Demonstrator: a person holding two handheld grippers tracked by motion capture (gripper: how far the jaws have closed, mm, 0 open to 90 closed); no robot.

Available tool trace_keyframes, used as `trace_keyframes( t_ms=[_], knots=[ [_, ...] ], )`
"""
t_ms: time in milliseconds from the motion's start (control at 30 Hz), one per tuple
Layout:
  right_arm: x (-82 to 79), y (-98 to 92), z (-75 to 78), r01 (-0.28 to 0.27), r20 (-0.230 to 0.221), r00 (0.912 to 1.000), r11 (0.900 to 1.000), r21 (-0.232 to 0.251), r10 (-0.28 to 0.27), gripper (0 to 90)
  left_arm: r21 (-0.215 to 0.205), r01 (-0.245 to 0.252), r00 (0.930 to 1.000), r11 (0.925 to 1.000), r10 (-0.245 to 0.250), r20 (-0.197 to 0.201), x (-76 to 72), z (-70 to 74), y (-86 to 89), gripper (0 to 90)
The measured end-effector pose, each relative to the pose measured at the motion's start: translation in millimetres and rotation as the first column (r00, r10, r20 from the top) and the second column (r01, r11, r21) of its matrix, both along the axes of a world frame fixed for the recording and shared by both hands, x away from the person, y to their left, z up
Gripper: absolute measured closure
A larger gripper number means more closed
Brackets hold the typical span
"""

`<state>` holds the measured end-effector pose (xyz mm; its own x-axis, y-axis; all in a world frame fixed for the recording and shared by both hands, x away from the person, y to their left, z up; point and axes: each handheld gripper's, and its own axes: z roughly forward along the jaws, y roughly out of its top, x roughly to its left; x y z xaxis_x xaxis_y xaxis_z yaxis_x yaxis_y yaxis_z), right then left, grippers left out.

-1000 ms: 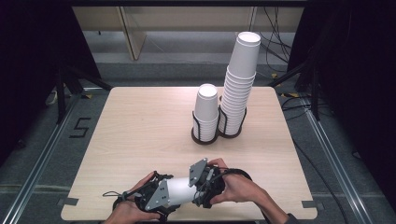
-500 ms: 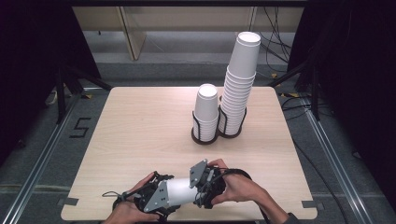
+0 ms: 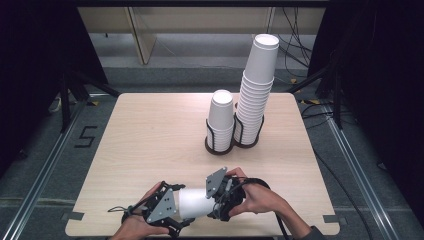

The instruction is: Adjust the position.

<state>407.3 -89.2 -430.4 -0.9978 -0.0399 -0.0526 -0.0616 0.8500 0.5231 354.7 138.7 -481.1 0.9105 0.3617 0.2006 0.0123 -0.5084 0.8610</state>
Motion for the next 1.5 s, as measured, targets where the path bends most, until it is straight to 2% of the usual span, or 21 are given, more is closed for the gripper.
trace_keyframes(
  t_ms=[33,67,133,200,233,333,400,633,800,967,1000,1033,1067,1100,1133,1167,1233,1267,1333,1367,1500],
  knots=[
    [-0.2,-2.4,1.0,0.020,-0.024,0.9995,1.000,0.018,-0.019,23.6,-0.078,-0.008,0.9999,0.9969,0.007,-0.015,1.4,0.7,3.4,2.4],
    [3.9,-2.8,0.1,-0.018,-0.040,0.9990,0.998,0.057,0.021,23.6,-0.078,-0.008,0.9999,0.9969,0.007,-0.015,1.4,0.7,3.4,1.9],
    [4.3,-7.5,3.2,0.017,-0.079,0.9968,0.996,0.082,-0.011,23.6,-0.129,-0.011,0.9997,0.9915,0.009,-0.022,2.3,1.7,6.0,1.6],
    [5.2,-9.4,4.5,0.026,-0.069,0.9974,0.995,0.093,-0.020,23.5,-0.182,-0.010,0.9996,0.9833,0.005,-0.027,2.5,3.2,7.5,1.4],
    [7.8,-9.8,4.2,-0.003,-0.067,0.9977,0.993,0.119,0.011,23.5,-0.187,-0.007,0.9996,0.9823,0.002,-0.027,2.4,4.8,9.2,1.4],
    [8.9,-12.1,5.1,0.000,-0.108,0.9940,0.986,0.169,0.018,23.5,-0.240,-0.008,0.9992,0.9707,-0.002,-0.039,2.6,5.8,10.9,0.9],
    [9.4,-13.3,5.2,0.004,-0.126,0.9919,0.984,0.180,0.019,23.4,-0.274,-0.002,0.9990,0.9619,-0.011,-0.043,3.8,4.7,10.9,0.9],
    [11.1,-15.0,3.5,0.004,-0.149,0.9884,0.978,0.209,0.028,23.5,-0.285,0.003,0.9985,0.9584,-0.018,-0.051,4.4,6.3,13.3,2.2],
    [12.2,-15.3,1.7,0.000,-0.142,0.9894,0.978,0.209,0.031,23.9,-0.260,0.023,0.9982,0.9653,-0.037,-0.047,5.7,8.7,15.0,4.7],
    [14.1,-18.5,1.1,-0.002,-0.154,0.9873,0.973,0.229,0.039,23.7,-0.275,0.039,0.9978,0.9606,-0.052,-0.040,5.9,13.0,15.4,7.8],
    [14.3,-19.1,0.8,-0.002,-0.163,0.9858,0.974,0.227,0.040,23.4,-0.261,0.043,0.9978,0.9644,-0.054,-0.038,5.2,15.0,15.8,8.1],
    [14.5,-19.3,0.5,-0.001,-0.166,0.9853,0.975,0.223,0.039,22.9,-0.267,0.047,0.9975,0.9626,-0.059,-0.039,4.8,15.0,15.3,8.4],
    [14.5,-19.3,0.5,-0.001,-0.166,0.9853,0.975,0.223,0.039,22.9,-0.255,0.046,0.9979,0.9659,-0.056,-0.032,4.0,15.9,15.4,8.4],
    [14.8,-19.5,0.3,-0.001,-0.160,0.9864,0.975,0.222,0.037,22.6,-0.250,0.049,0.9976,0.9669,-0.060,-0.035,3.9,16.1,15.3,8.5],
    [14.1,-19.6,0.1,-0.001,-0.156,0.9871,0.977,0.213,0.035,22.4,-0.263,0.052,0.9974,0.9634,-0.063,-0.034,3.9,15.1,13.9,8.7],
    [13.5,-18.9,0.1,0.005,-0.146,0.9890,0.980,0.201,0.024,20.9,-0.236,0.038,0.9981,0.9710,-0.049,-0.037,3.6,16.1,13.7,8.8],
    [13.6,-18.4,0.3,0.009,-0.139,0.9901,0.980,0.199,0.019,19.8,-0.229,0.035,0.9984,0.9729,-0.044,-0.036,3.8,16.6,13.5,8.8],
    [12.0,-18.6,1.1,0.035,-0.137,0.9905,0.982,0.185,-0.010,18.5,-0.217,0.030,0.9987,0.9758,-0.038,-0.033,3.7,17.3,13.5,8.9],
    [13.1,-16.9,2.3,0.024,-0.070,0.9975,0.987,0.162,-0.013,17.5,-0.199,0.022,0.9990,0.9797,-0.029,-0.034,3.7,17.8,12.5,9.2],
    [8.5,-15.8,5.4,0.045,-0.060,0.9975,0.989,0.138,-0.037,16.5,-0.196,0.021,0.9989,0.9804,-0.028,-0.037,4.0,17.8,12.3,9.2],
    [5.0,-8.9,4.3,0.025,-0.022,0.9995,0.993,0.116,-0.022,17.7,-0.160,0.014,0.9991,0.9870,-0.020,-0.038,3.6,18.8,12.1,9.3]
  ],
)
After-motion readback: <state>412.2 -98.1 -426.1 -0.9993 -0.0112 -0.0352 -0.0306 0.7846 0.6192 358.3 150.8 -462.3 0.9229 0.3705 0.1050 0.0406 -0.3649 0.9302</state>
